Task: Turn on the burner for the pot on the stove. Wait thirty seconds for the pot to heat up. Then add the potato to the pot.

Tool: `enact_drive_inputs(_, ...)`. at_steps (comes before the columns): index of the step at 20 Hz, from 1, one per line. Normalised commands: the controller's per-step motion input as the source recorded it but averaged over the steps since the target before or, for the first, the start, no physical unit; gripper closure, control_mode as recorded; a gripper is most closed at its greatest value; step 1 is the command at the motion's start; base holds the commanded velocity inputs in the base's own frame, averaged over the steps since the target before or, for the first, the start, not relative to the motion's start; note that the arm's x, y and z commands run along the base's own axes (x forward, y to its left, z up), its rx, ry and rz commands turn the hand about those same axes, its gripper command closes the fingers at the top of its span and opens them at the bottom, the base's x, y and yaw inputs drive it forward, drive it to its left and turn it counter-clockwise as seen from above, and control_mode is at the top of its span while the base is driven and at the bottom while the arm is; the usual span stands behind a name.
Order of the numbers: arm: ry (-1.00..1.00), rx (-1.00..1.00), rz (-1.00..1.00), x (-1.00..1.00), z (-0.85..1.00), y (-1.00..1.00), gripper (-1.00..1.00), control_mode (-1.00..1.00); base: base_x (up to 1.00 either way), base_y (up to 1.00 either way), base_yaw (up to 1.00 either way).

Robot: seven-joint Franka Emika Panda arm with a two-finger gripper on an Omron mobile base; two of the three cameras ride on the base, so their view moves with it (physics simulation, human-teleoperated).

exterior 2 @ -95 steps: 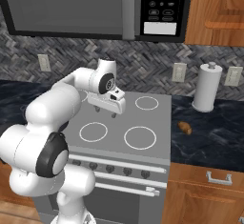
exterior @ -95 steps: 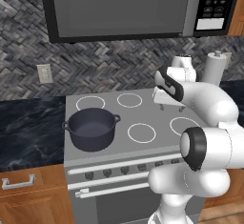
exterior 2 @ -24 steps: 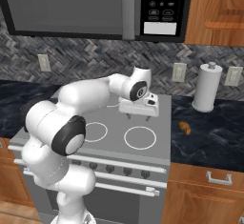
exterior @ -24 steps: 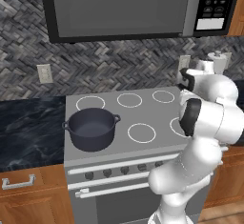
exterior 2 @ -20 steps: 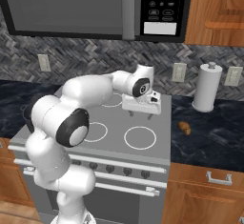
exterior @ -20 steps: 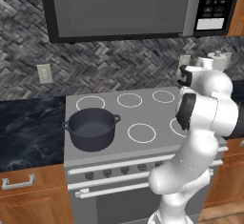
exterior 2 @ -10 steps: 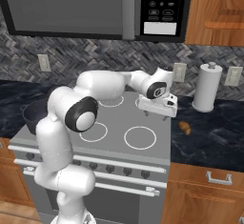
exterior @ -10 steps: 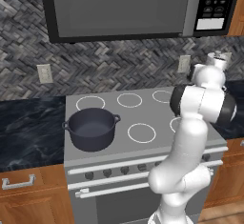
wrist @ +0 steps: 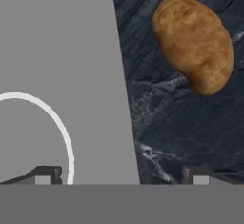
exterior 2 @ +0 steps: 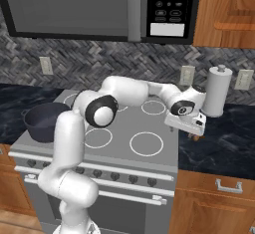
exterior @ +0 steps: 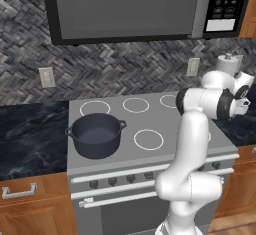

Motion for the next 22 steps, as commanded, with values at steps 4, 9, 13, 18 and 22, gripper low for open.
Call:
enact_drive_inputs(4,0.02,0.0,0.06,0.41,0.07,-0.1,-1.0,-1.0,0.0,0.0,0.0)
enact_drive_inputs(9,0.05,0.0,0.06,0.52,0.09,0.0,-1.0,-1.0,0.0,0.0,0.0)
enact_drive_inputs(13,0.04,-0.06,0.02,0.53,-0.04,0.0,-1.0,-1.0,0.0,0.0,0.0)
enact_drive_inputs(18,0.01,-0.08,0.0,0.27,-0.11,-0.03,-1.0,-1.0,0.0,0.0,0.0)
enact_drive_inputs(22,0.0,-0.01,0.0,0.02,-0.14,-0.2,-1.0,-1.0,0.0,0.0,0.0)
